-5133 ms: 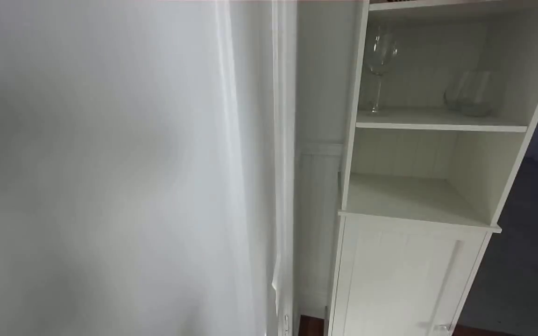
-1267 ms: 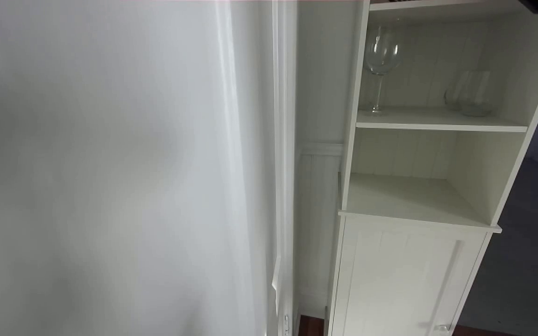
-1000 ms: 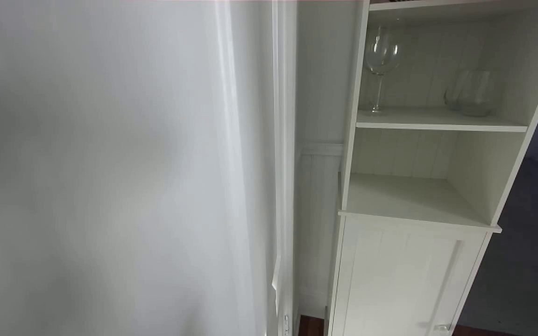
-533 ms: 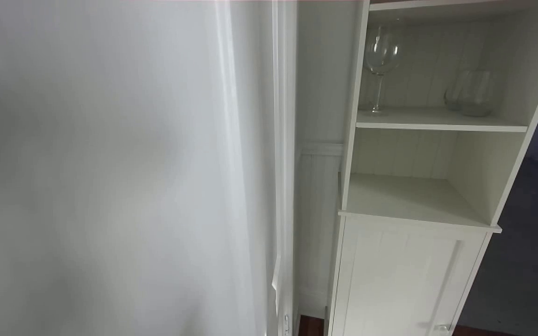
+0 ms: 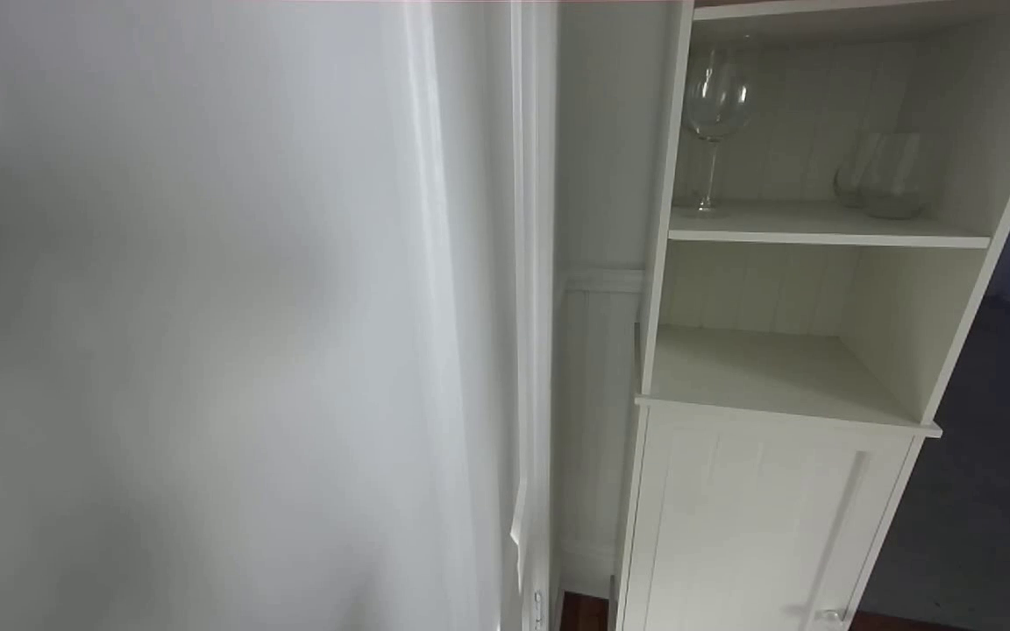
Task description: Remove the black spatula from the top shelf and put it in the middle shelf
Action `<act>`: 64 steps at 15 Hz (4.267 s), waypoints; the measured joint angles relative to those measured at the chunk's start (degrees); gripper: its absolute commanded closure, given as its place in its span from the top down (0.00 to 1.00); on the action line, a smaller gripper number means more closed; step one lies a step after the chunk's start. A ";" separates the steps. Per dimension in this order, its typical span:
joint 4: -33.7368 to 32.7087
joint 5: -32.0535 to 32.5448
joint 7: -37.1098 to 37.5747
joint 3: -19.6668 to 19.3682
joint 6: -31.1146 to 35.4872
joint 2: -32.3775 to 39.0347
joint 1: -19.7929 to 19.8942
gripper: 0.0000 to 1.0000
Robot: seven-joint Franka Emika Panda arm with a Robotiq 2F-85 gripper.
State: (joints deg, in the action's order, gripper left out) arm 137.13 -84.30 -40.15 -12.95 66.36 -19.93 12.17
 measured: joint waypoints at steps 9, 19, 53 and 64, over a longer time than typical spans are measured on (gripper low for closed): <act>0.45 12.64 0.36 -2.71 -11.17 0.04 3.96 0.01; 1.21 21.57 1.52 -3.80 -14.25 2.24 5.04 0.01; 9.00 -11.75 -8.06 11.27 46.25 7.54 -5.57 0.01; 9.55 -14.10 -8.97 12.27 52.93 10.26 -6.32 0.55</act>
State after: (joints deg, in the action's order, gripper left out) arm 146.68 -98.39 -49.12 -0.69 119.29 -9.67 5.86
